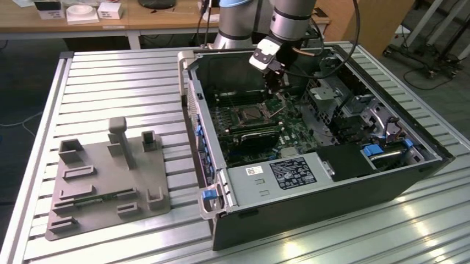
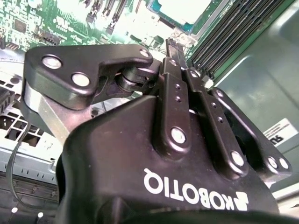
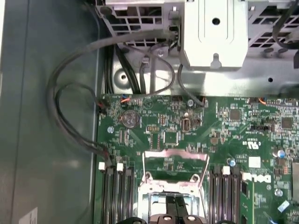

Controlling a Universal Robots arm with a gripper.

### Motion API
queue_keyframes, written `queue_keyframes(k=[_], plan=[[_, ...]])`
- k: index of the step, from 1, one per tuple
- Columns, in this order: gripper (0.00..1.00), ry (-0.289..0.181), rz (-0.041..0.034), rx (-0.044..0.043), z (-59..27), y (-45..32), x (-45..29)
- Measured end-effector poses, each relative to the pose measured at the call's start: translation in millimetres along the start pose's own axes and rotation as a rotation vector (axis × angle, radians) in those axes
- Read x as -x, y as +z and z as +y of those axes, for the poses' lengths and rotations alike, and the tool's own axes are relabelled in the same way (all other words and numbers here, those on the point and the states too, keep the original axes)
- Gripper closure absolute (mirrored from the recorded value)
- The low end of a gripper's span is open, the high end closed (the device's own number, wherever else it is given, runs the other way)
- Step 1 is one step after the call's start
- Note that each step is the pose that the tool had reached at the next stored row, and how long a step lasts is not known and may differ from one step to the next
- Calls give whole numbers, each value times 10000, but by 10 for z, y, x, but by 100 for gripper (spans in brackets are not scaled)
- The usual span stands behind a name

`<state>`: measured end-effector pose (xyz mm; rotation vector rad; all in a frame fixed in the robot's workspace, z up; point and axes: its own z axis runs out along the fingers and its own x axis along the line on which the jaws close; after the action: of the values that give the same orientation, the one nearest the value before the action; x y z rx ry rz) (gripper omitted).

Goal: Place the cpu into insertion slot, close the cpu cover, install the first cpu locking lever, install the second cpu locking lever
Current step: 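Close the cpu cover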

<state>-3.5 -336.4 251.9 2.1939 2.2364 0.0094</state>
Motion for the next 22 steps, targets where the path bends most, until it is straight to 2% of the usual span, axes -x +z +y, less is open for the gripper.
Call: queue_keyframes(k=[13, 22], plan=[[90, 0, 4, 2, 53, -11, 0], [90, 1, 2, 1, 120, -11, 1]])
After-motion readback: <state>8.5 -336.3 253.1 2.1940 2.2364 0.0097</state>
